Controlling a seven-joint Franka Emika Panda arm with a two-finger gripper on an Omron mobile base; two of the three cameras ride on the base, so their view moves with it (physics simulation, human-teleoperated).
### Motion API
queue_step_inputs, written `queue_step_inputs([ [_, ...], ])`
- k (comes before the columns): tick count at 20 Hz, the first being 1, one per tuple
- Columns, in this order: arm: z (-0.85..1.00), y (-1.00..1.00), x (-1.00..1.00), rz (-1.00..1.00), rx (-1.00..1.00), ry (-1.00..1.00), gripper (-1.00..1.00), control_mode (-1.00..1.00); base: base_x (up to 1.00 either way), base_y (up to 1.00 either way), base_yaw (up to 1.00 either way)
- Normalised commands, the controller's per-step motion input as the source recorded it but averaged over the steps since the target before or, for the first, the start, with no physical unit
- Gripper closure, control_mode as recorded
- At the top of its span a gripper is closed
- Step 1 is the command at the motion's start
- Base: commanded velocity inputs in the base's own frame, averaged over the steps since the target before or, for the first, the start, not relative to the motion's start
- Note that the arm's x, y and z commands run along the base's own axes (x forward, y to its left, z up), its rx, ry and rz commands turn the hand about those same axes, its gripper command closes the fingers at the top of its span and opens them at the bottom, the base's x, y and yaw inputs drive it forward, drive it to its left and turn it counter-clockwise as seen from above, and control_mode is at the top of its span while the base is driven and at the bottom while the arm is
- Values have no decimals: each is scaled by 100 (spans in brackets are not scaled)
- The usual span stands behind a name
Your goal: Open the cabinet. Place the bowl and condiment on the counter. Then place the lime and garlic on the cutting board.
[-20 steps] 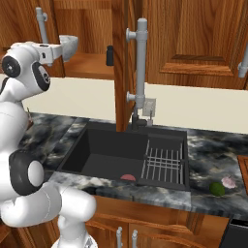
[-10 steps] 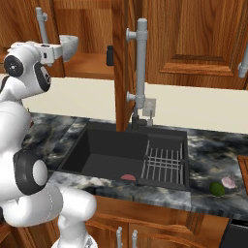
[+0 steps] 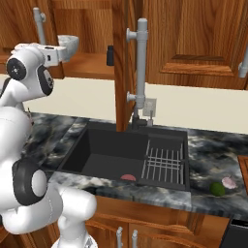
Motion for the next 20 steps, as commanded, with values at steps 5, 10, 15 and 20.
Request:
queue_step_inputs([
  [5,0,-8,-21,-9,0,0,100,-100,0,0,0],
  [10,0,0,-23,-13,0,0,100,-100,0,0,0],
  [15,0,0,-17,-7,0,0,100,-100,0,0,0],
  [20,0,0,-22,-3,0,0,100,-100,0,0,0],
])
